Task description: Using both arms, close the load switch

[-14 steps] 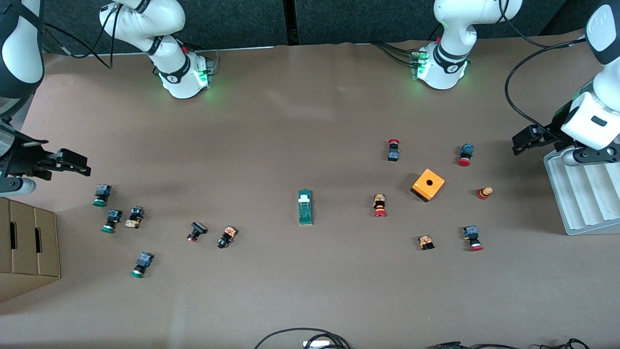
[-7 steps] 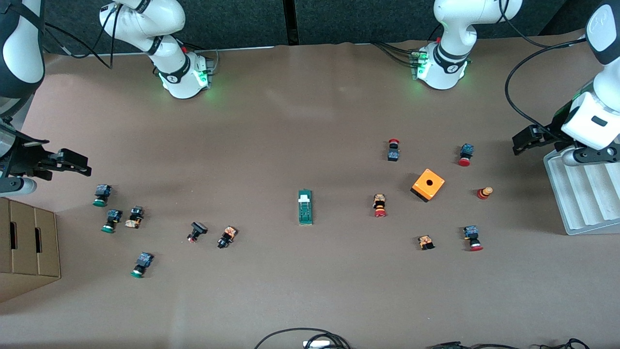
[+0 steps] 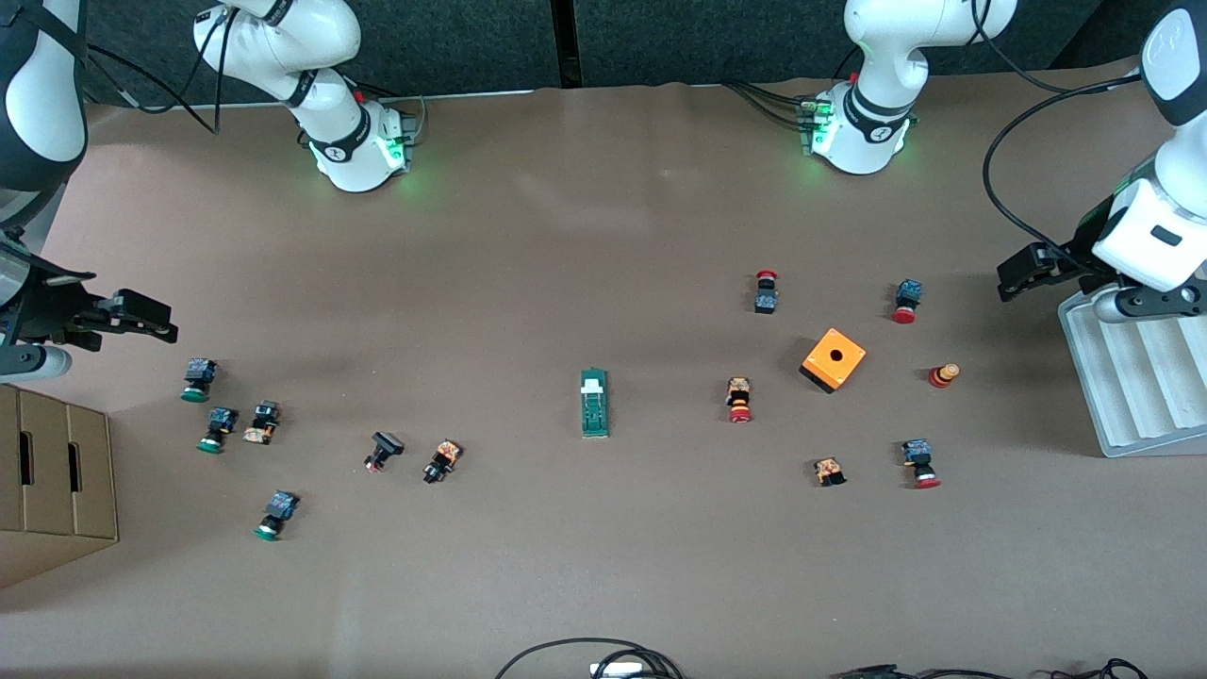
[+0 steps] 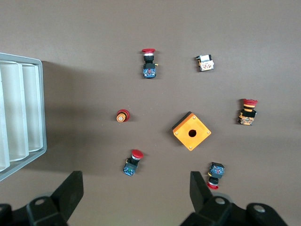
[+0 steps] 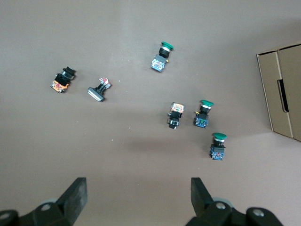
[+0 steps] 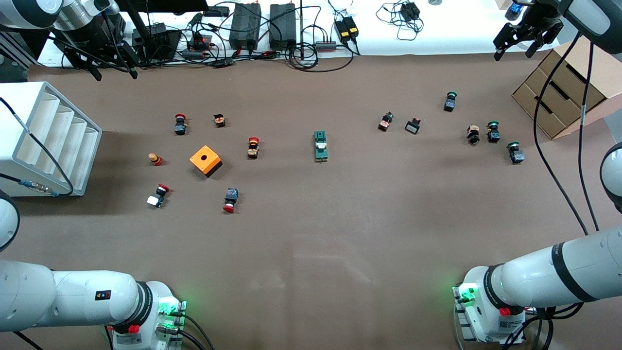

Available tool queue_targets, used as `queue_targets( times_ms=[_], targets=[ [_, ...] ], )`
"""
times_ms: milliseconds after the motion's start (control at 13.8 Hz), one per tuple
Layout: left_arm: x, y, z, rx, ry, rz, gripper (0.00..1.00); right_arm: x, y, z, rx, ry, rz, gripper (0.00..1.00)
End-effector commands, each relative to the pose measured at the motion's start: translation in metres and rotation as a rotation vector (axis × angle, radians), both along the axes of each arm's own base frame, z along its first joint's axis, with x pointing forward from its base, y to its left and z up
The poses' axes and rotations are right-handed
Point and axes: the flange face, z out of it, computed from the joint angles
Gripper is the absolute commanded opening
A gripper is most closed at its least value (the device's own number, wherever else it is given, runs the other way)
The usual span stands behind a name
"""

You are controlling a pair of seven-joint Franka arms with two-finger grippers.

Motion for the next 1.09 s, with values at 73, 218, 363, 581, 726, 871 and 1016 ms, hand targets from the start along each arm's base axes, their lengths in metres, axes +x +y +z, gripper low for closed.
queue_targets(
  times_ms=[73,218,363,581,726,871,1016],
  targets=[
    [-0.0026,0.0024,0.0065,0.012,0.007,-0.002,1.00,0.0008,-0.0035,0.0036,-0.016,-0.014,-0.005,1.00],
    [-0.0026,0.0024,0.0065,0.012,0.007,-0.002,1.00,0.0006,-0.0035,0.0035,-0.016,-0.012,-0.005,1.00],
    [-0.0026,0.0024,0.0065,0.012,0.007,-0.002,1.00,0.0006,-0.0035,0.0035,-0.016,-0.012,-0.005,1.00],
    [-0.0026,0.0024,0.0065,0.012,0.007,-0.002,1.00,0.0006,-0.0035,0.0034,-0.016,-0.012,-0.005,1.00],
    [-0.0033,-0.0017,0.0072,0.012,0.007,-0.009,1.00,0.0006,-0.0035,0.0034,-0.016,-0.012,-0.005,1.00],
    [-0.0033,-0.0009,0.0072,0.012,0.007,-0.008,1.00,0.0006,-0.0035,0.0034,-0.016,-0.012,-0.005,1.00],
    [-0.0035,0.0016,0.0070,0.012,0.010,-0.003,1.00,0.0007,-0.0025,0.0034,-0.014,-0.012,-0.003,1.00]
  ],
)
